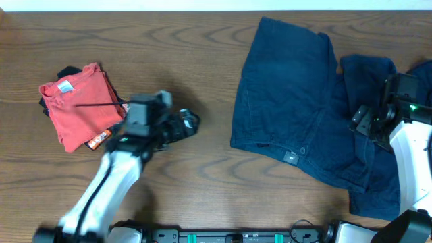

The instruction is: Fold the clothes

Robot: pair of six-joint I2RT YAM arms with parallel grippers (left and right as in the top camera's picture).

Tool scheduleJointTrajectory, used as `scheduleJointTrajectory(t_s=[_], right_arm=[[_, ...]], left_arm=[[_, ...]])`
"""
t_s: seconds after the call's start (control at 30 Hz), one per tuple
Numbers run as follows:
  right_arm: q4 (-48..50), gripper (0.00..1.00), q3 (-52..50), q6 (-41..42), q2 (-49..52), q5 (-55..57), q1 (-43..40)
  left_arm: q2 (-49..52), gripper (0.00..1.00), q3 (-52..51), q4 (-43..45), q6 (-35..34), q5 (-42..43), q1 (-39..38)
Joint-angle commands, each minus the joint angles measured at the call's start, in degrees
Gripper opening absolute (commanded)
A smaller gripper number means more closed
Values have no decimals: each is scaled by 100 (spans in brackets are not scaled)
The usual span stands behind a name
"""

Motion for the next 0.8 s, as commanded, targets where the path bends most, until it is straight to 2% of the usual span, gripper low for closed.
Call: scheduleJointTrajectory(t_s=[0.0,0.23,0.47,0.5,0.53,0.63,0.67,0.7,0.77], right_arm=[[-11,99,42,11,-98,-83,-68],[-13,99,42,11,-98,-85,-68],[-31,99,42,11,-98,-85,-68],[-28,99,42,11,-98,-83,-68],[-28,99,42,11,-98,-83,-68],[-33,99,42,9,-98,-83,-68],[-33,99,42,9,-98,-83,-68],[-35,99,42,9,-98,-83,-68],[-35,99,42,2,-98,-85,-68]], left_arm=[[752,98,103,457,-278,219,-584],[1884,98,103,1735,-699,216,-1665],[2138,97,103,2413,-697,22,-2363],[2138,90,103,2411,-697,-131,-2424],[2138,77,103,2406,-697,-273,-2470],[2138,24,103,2411,-697,-461,-2500],[2138,12,103,2409,-697,-511,-2472],[2129,6,103,2402,-695,-535,-2435],[2105,6,103,2382,-667,-553,-2284]])
